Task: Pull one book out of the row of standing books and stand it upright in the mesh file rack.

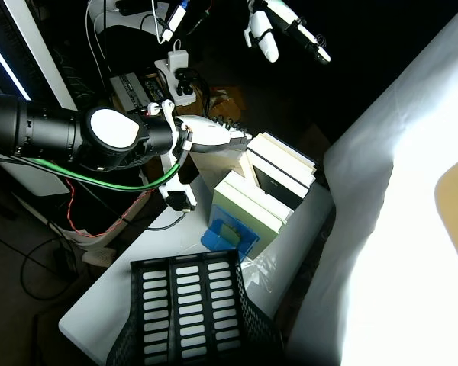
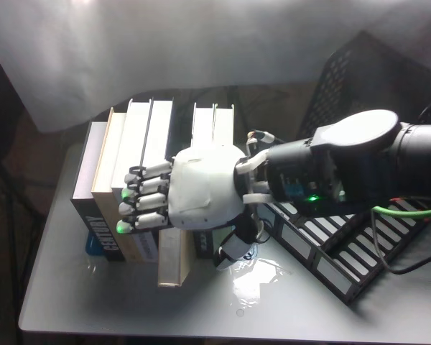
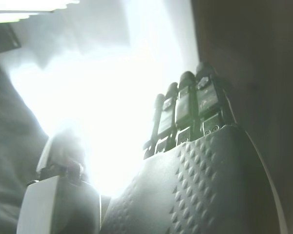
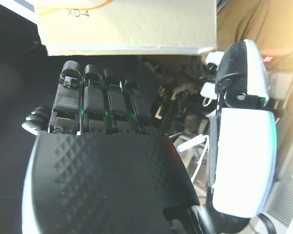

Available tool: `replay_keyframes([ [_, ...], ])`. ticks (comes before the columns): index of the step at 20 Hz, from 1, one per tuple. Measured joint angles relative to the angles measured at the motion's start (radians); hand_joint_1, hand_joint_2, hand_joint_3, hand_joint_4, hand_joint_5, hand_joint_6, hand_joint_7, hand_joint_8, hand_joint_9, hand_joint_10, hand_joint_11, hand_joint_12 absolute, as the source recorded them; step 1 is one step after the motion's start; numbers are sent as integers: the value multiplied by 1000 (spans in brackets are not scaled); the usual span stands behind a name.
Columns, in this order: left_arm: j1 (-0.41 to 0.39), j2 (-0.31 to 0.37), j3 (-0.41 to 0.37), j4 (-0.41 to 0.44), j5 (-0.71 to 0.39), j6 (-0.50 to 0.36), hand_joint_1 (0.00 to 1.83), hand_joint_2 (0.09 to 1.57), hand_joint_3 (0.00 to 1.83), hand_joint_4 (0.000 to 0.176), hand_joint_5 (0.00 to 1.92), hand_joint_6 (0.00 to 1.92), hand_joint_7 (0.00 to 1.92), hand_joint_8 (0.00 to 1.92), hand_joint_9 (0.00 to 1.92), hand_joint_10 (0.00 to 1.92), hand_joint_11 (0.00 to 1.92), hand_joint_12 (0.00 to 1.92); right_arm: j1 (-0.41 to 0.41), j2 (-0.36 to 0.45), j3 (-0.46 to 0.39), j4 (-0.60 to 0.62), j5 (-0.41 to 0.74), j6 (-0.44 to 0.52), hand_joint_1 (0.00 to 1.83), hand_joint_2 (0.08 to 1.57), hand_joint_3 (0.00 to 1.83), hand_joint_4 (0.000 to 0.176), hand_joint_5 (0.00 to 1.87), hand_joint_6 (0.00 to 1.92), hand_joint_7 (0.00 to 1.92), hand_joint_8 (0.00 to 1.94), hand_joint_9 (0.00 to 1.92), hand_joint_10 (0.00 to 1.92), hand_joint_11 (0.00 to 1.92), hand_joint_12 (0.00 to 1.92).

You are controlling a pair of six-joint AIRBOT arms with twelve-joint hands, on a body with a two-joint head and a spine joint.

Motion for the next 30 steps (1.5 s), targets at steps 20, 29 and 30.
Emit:
replay_keyframes([
  [20, 32, -10, -1, -31, -50, 0, 211, 1340, 0, 36, 0, 0, 0, 0, 0, 0, 0, 0, -25, -137, 65, -309, -58, 116, 838, 981, 3, 0, 0, 0, 0, 0, 0, 0, 0, 0],
  [29, 33, -13, 0, -27, -56, 0, 227, 1334, 0, 36, 0, 0, 0, 0, 0, 0, 0, 0, -50, -159, 93, -349, -88, 117, 903, 999, 8, 0, 0, 0, 0, 0, 0, 0, 0, 0],
  [30, 33, -13, 0, -27, -56, 0, 227, 1339, 1, 32, 0, 0, 0, 0, 0, 0, 0, 0, -50, -159, 93, -350, -89, 117, 913, 1003, 10, 0, 0, 0, 0, 0, 0, 0, 0, 0],
])
